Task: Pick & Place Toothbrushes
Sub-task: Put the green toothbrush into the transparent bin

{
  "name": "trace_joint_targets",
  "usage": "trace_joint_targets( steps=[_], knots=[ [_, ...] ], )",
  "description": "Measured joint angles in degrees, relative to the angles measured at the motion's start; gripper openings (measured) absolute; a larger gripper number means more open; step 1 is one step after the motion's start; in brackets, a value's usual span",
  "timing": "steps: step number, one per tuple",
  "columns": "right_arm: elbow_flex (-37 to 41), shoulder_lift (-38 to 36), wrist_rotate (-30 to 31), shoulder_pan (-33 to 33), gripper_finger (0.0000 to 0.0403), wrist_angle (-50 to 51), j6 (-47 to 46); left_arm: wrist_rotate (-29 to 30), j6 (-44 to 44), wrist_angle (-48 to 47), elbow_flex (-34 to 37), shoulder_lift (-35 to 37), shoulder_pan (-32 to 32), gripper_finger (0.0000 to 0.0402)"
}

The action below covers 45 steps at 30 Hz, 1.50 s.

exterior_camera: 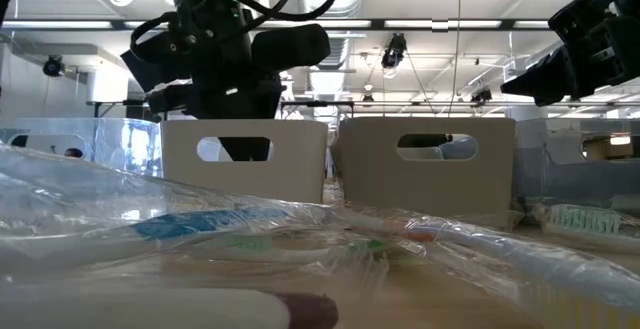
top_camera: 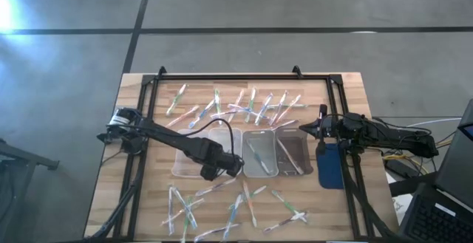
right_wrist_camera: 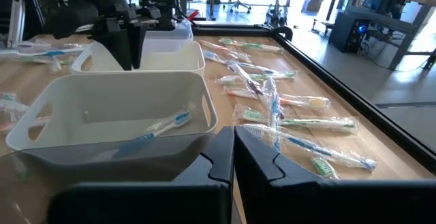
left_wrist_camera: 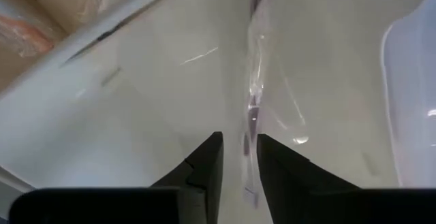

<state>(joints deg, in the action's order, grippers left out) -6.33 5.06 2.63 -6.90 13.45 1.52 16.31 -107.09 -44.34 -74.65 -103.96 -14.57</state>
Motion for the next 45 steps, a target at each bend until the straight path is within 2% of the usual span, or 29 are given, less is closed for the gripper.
trace_joint_targets(
  steps=[7,10,16,25,29,45],
  knots=[
    [0.0,0.0,0.0,0.0,0.0008,0.0,0.0,13.0,2.0,0.0,0.0,0.0,0.0,0.0096],
    [0.0,0.0,0.0,0.0,0.0008,0.0,0.0,15.1,5.3,-0.8,-0.3,0.1,0.0,0.0094],
    [0.0,0.0,0.0,0.0,0.0008,0.0,0.0,15.0,14.7,-2.9,-1.5,2.1,0.2,0.0093],
    [0.0,0.0,0.0,0.0,0.0008,0.0,0.0,12.5,32.4,-3.8,-1.9,9.6,3.2,0.009],
    [0.0,0.0,0.0,0.0,0.0008,0.0,0.0,10.2,39.7,-4.2,-1.9,13.1,6.2,0.0087],
    [0.0,0.0,0.2,0.0,0.0008,0.0,0.0,10.1,66.4,-5.9,0.2,26.2,20.4,0.0083]
  ],
)
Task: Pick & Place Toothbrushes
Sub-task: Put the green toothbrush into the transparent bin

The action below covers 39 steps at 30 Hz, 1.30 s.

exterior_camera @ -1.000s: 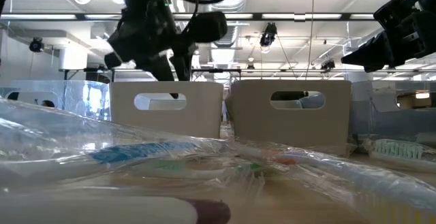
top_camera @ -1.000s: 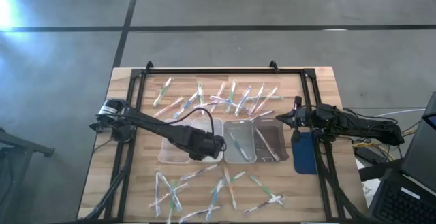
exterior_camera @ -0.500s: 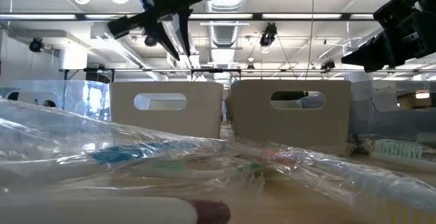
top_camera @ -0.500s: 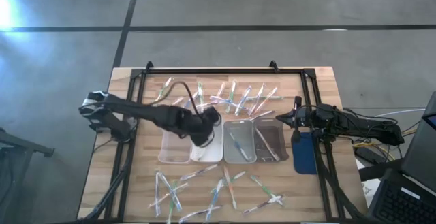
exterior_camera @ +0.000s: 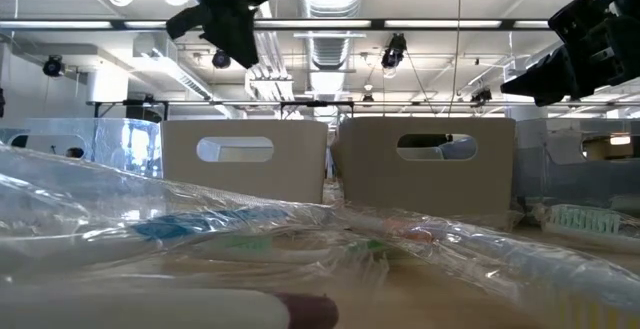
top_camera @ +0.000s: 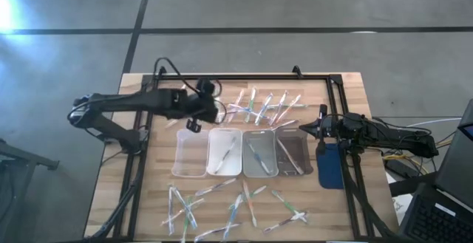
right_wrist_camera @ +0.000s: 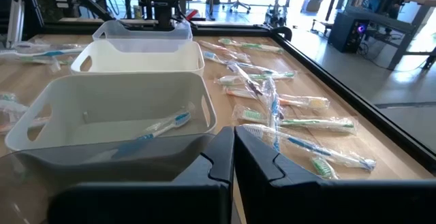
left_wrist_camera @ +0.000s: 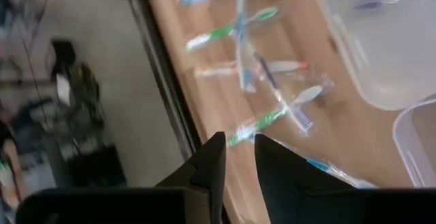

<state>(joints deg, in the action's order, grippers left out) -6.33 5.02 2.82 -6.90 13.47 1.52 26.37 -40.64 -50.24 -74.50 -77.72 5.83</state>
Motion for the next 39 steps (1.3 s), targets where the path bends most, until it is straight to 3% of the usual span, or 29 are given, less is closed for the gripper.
trace_joint_targets(
  steps=[12,20,22,27,30,34,39],
  knots=[
    [0.0,0.0,0.1,0.0,0.0008,0.0,0.0,1.5,10.6,0.9,8.5,6.6,8.4,0.0081],
    [0.0,0.0,0.1,0.0,0.0008,0.0,0.0,16.4,14.7,5.7,17.1,7.1,12.2,0.0078],
    [0.0,0.0,0.1,0.0,0.0008,0.0,0.0,17.8,16.8,5.6,17.7,7.0,14.1,0.0077],
    [0.0,0.0,0.1,0.0,0.0008,0.0,0.0,15.5,28.1,6.2,16.9,6.9,21.8,0.0072],
    [0.0,0.0,0.1,0.0,0.0008,0.0,0.0,9.8,35.2,5.8,15.7,7.0,27.2,0.007],
    [0.0,0.0,0.1,0.0,0.0008,0.0,0.0,0.0,38.7,5.8,14.5,6.0,33.8,0.0069],
    [0.0,0.1,0.1,0.0,0.0008,0.0,0.0,-1.3,39.7,5.5,13.5,3.1,38.6,0.0085]
  ],
)
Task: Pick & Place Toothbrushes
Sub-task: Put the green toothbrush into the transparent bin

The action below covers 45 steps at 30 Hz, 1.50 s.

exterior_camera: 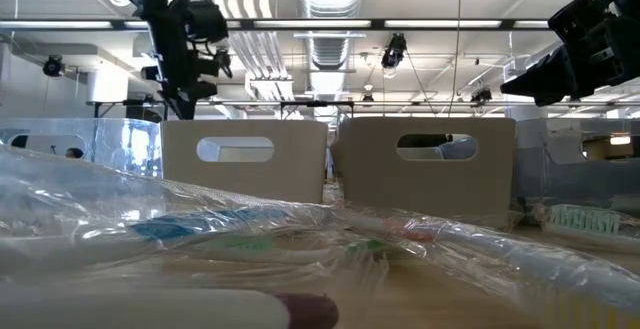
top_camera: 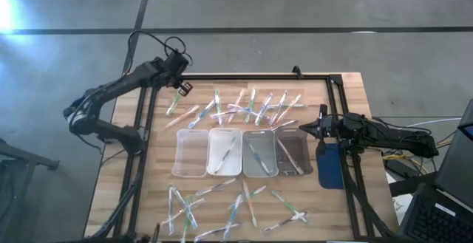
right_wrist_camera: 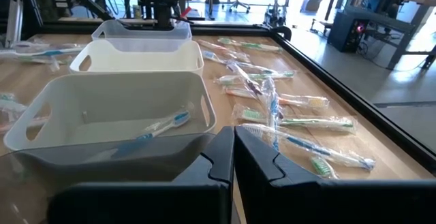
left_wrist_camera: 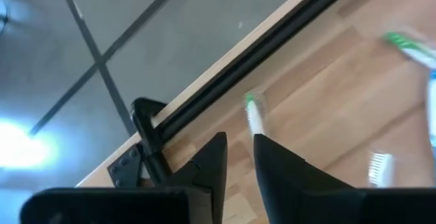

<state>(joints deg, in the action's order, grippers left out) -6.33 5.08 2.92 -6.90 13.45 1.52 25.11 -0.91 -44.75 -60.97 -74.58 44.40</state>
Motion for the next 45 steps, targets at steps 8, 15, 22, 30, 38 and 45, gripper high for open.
trace_joint_targets(
  steps=[8,15,22,30,38,45],
  knots=[
    [0.0,0.0,0.0,0.0,0.0008,0.0,0.0,-0.1,2.6,-2.6,-3.6,-7.1,2.7,0.0153],
    [0.0,0.0,0.0,0.0,0.0008,0.0,0.0,-2.4,5.1,-5.1,-5.6,-13.4,4.2,0.0171],
    [0.0,0.0,0.0,0.0,0.0008,0.0,0.0,-5.0,5.9,-8.4,-5.8,-17.7,6.3,0.0171],
    [0.0,0.0,0.0,0.0,0.0008,0.0,0.0,-7.3,5.9,-9.4,-5.6,-18.8,7.7,0.0171],
    [0.0,0.0,0.0,0.0,0.0008,0.0,0.0,-9.2,6.1,-9.3,-5.4,-20.5,7.9,0.0171],
    [0.0,0.0,0.0,0.0,0.0008,0.0,0.0,-9.8,6.1,-9.3,-5.4,-22.2,8.4,0.0169]
  ],
)
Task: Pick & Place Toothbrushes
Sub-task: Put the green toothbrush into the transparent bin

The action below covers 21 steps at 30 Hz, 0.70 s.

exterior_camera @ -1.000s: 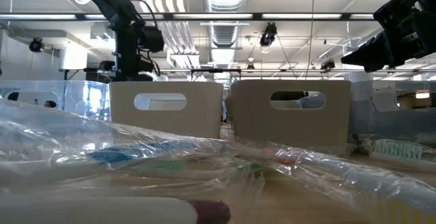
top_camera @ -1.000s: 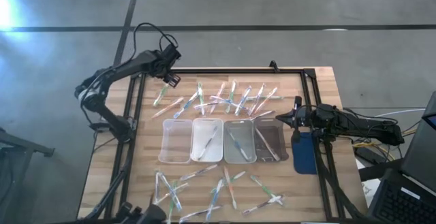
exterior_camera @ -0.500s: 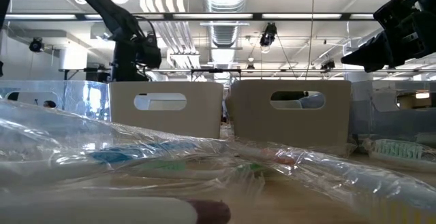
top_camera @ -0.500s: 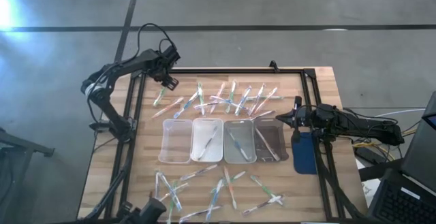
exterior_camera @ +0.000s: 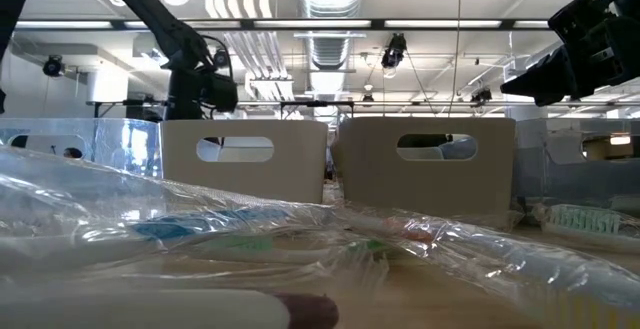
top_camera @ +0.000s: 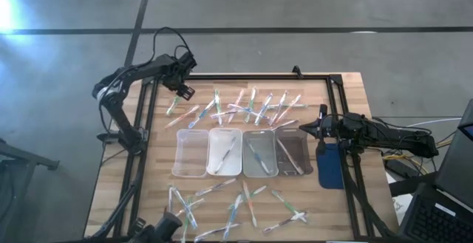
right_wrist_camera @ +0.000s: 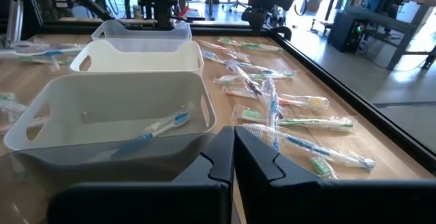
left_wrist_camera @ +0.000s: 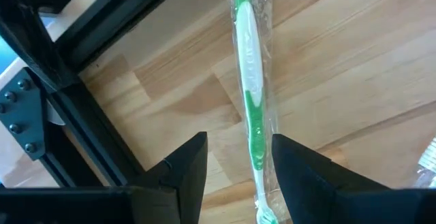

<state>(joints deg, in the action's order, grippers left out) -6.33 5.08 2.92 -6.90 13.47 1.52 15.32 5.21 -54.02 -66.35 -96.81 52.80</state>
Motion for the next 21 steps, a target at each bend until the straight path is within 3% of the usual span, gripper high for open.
trace_joint_targets(
  steps=[21],
  knots=[
    [0.0,0.0,0.0,0.0,0.0008,0.0,0.0,-2.7,0.0,0.5,0.0,-2.3,1.5,0.0167]
  ],
)
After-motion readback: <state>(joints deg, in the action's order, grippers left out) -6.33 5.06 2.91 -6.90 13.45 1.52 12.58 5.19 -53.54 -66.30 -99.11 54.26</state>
